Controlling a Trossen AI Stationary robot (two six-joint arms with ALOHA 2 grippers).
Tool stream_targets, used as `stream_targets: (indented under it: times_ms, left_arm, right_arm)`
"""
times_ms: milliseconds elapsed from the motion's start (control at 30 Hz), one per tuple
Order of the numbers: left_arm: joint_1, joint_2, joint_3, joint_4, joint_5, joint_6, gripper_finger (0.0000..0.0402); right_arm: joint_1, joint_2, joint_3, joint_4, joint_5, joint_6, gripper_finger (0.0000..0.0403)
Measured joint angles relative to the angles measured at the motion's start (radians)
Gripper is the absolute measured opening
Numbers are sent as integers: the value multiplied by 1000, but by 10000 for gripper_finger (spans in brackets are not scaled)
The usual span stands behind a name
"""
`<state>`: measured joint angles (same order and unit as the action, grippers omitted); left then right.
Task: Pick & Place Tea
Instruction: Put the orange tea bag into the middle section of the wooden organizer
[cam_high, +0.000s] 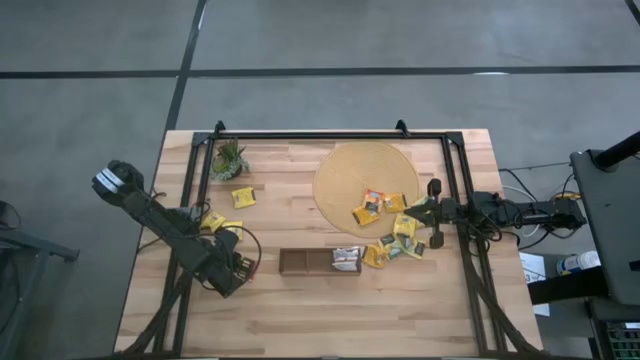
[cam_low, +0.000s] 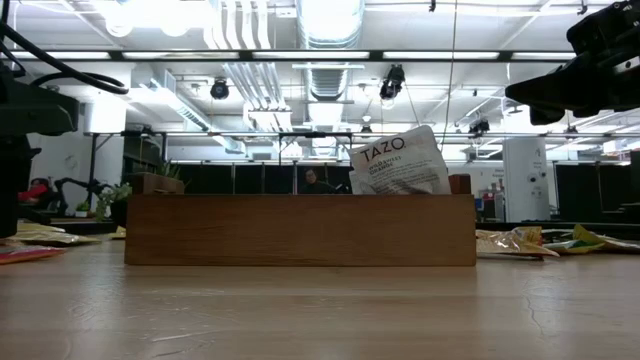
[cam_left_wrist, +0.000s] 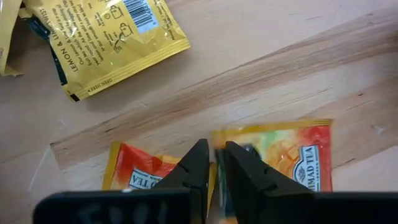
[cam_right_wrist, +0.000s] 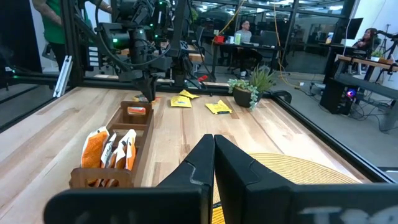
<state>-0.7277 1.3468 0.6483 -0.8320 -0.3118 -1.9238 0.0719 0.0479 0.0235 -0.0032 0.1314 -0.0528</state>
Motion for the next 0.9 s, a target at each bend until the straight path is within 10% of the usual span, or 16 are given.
stream_targets:
  times_ms: [900]
  left_arm:
    - [56, -5, 3, 8, -55, 154, 28]
  right_arm:
    - [0, 0, 0, 0, 0, 0, 9]
